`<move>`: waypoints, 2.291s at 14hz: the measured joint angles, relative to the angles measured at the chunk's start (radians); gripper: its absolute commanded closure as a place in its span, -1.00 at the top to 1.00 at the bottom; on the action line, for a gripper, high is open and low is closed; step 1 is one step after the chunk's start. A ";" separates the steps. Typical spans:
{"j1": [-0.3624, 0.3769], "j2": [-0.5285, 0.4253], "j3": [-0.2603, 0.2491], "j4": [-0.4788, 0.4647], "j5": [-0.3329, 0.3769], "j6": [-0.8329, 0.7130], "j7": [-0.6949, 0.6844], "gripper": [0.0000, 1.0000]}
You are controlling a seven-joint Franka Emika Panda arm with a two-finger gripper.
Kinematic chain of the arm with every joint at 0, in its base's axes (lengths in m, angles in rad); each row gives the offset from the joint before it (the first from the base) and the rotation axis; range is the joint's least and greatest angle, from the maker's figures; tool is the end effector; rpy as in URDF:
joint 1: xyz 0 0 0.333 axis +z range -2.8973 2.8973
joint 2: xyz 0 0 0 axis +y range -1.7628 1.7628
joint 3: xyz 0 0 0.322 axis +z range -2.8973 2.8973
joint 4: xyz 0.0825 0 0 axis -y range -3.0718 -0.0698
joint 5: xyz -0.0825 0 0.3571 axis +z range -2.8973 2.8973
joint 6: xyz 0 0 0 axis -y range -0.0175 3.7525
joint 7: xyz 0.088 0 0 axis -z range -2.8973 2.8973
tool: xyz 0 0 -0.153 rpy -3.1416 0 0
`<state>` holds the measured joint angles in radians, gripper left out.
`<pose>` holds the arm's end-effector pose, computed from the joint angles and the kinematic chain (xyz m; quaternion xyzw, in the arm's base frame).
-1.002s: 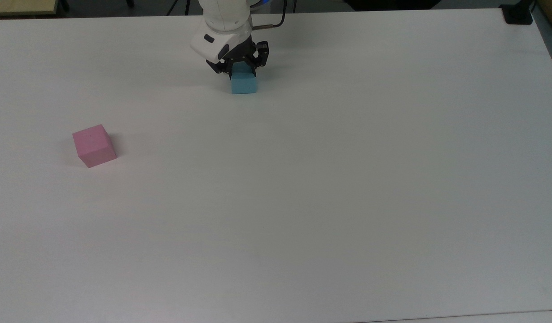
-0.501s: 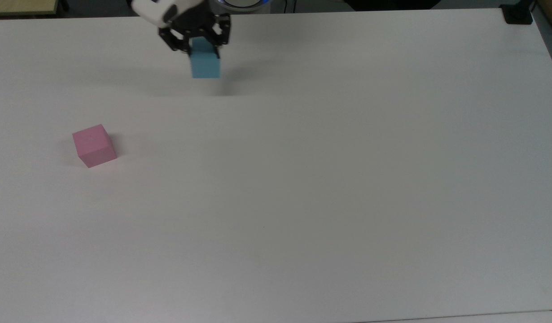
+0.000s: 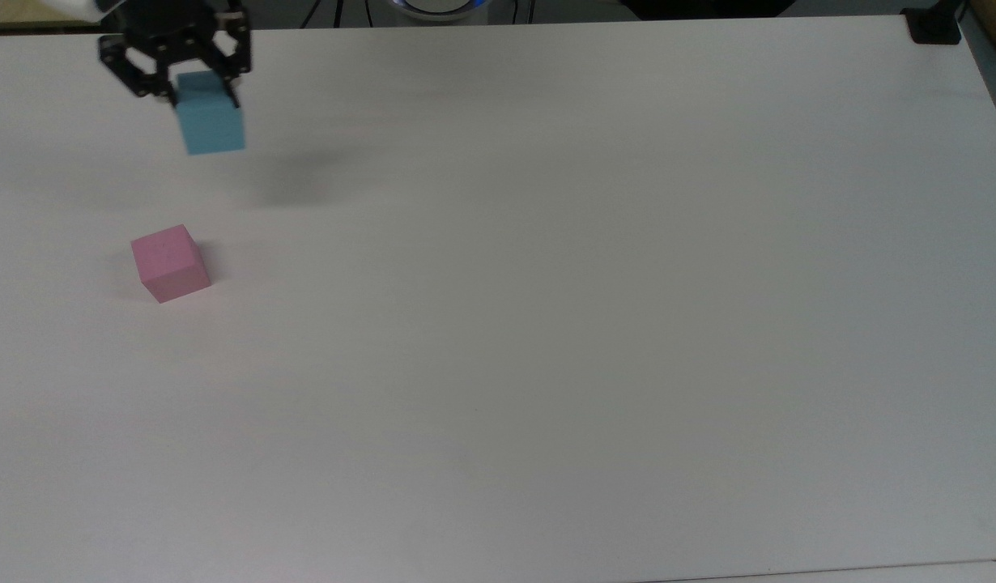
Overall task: Put blue cube on pink cube
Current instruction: 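Lift the light-blue cube and carry it over the pink cube, then lower the light-blue cube onto the pink cube's top face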
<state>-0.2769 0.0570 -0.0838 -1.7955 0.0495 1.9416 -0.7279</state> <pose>0.5336 -0.1946 0.4854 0.9834 0.1747 0.0491 0.0051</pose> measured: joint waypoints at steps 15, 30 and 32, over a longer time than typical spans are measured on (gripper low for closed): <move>-0.085 0.424 -0.002 0.342 -0.046 0.053 -0.071 -0.86; -0.056 0.442 0.005 0.354 -0.046 0.063 0.037 0.42; -0.056 0.443 0.005 0.354 -0.046 0.074 0.047 1.00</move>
<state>-0.3331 0.4998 -0.0791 -1.4417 0.0034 2.0157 -0.6806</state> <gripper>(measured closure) 0.423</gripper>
